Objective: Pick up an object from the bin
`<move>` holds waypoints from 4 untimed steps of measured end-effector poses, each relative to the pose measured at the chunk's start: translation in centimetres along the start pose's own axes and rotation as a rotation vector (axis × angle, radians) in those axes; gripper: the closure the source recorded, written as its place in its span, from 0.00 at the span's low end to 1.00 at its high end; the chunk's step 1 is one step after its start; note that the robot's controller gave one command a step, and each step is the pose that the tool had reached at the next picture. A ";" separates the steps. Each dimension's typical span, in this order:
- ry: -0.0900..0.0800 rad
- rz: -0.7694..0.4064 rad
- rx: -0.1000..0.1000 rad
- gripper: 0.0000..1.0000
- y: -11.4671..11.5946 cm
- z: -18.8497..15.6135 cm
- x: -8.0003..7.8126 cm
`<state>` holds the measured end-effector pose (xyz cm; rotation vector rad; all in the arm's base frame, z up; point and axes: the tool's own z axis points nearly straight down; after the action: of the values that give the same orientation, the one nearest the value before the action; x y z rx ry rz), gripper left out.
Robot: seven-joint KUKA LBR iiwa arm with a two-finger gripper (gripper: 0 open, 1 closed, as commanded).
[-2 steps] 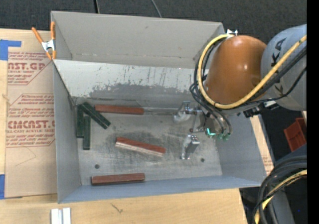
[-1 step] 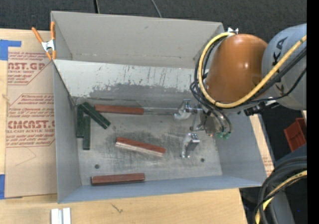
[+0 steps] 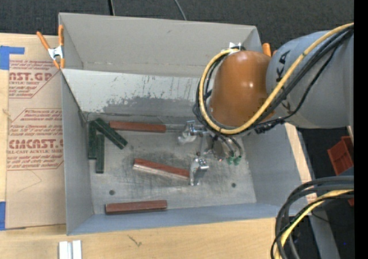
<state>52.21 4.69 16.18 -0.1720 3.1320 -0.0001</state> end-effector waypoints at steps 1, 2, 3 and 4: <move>0.007 0.056 -0.001 0.00 3.1 0.7 -1.3; 0.001 0.118 -0.002 0.00 4.3 3.9 -3.0; -0.009 0.252 -0.001 0.00 5.5 9.0 -1.9; -0.020 0.353 -0.006 1.00 5.9 8.4 -1.7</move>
Offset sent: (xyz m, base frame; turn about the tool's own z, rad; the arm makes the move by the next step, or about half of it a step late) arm 0.0297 0.0501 -0.0528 0.1365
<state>53.32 10.75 7.81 0.3778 3.0946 0.0122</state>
